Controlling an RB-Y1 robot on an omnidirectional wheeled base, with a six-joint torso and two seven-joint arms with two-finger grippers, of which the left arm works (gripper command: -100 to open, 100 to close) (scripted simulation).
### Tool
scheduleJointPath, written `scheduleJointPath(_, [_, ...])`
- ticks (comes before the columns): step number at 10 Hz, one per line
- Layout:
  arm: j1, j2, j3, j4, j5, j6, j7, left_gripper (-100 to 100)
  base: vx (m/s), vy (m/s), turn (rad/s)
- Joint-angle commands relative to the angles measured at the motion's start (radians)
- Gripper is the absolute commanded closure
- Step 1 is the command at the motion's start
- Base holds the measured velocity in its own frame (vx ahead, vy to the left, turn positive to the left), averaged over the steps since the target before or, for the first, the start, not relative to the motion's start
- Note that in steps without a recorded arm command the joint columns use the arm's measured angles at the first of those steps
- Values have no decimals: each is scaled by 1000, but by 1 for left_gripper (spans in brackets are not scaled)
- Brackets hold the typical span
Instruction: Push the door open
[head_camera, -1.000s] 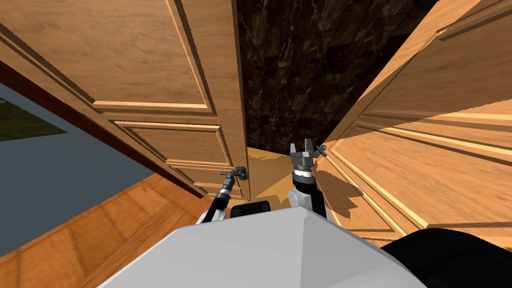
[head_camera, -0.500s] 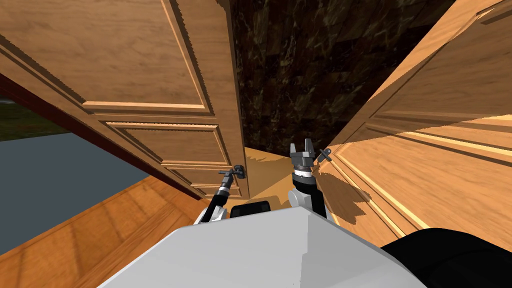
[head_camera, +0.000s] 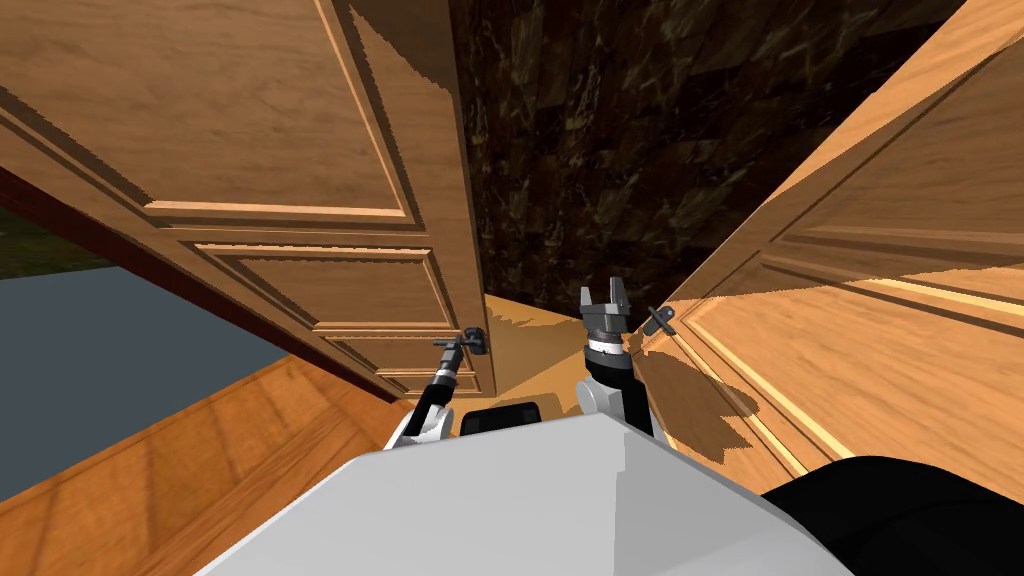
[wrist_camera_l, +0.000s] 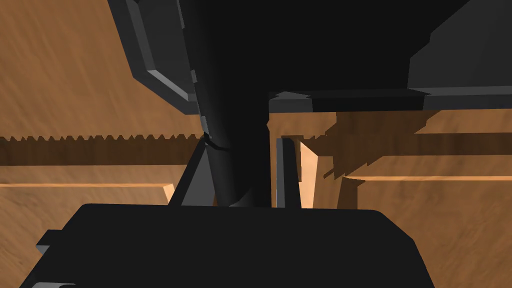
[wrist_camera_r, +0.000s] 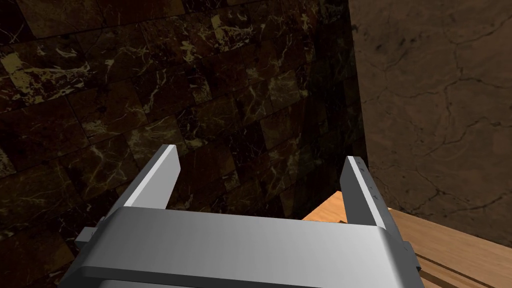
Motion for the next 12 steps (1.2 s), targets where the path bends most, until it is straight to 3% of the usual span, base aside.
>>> scheduleJointPath(1, [-8,-6,30,-10,3,6,-3,100,116,-118,78])
scheduleJointPath(6, [-40,-43,88,18,9,20,-12,100,141,-113,72])
scheduleJointPath(7, [-32,-41,81,23,7,20,-12,100,77,-31,26])
scheduleJointPath(12, [-44,-24,134,28,16,22,-17,100,180,-48,50])
